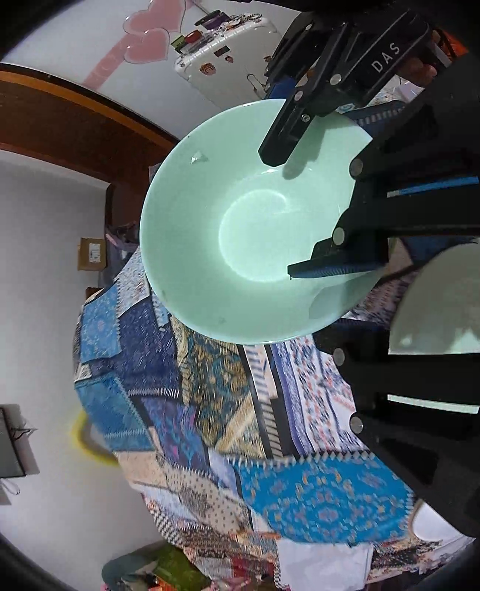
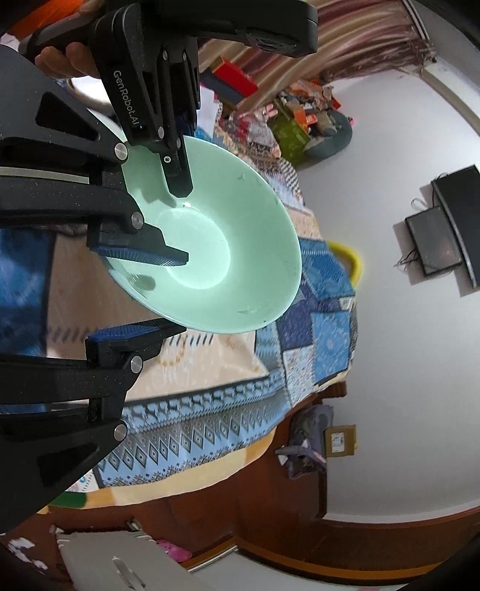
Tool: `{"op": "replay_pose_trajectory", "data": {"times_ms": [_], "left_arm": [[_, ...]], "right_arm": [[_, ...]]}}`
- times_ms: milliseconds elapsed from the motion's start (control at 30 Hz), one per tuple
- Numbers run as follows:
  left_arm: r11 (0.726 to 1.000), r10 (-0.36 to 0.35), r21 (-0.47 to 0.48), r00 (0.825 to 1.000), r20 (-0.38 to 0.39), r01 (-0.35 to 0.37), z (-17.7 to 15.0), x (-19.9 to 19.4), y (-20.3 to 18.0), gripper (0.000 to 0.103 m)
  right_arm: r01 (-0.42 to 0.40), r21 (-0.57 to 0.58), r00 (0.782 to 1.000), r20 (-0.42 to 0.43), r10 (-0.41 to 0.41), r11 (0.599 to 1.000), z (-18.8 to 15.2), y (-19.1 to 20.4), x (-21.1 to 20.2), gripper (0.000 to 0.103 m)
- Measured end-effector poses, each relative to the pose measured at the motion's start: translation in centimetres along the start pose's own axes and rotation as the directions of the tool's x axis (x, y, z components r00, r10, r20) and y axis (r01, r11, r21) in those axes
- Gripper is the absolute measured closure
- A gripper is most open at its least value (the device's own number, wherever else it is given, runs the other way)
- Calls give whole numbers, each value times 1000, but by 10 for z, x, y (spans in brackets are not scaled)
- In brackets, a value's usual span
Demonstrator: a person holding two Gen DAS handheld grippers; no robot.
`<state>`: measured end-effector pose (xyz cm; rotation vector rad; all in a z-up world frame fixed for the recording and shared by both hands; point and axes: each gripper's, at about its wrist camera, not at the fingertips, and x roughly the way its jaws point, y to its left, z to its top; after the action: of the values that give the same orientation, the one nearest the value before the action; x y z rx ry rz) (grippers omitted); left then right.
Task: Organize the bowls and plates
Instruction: 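Lift the mint green bowl with both tools off the bed, then carry the mint green bowl with both tools over the white dotted bowl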
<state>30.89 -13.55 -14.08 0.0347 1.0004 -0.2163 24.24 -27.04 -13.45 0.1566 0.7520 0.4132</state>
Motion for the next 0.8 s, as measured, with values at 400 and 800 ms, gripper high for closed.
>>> {"op": "replay_pose_trajectory", "data": {"times_ms": [400, 800], "left_arm": [[998, 35, -53, 997, 66, -32, -42, -80, 39, 84], [986, 69, -157, 995, 72, -57, -100, -127, 106, 84]], "right_arm": [[-58, -65, 998, 21, 60, 996, -14, 67, -16, 76], [-132, -131, 991, -10, 132, 983, -36, 138, -9, 76]]}}
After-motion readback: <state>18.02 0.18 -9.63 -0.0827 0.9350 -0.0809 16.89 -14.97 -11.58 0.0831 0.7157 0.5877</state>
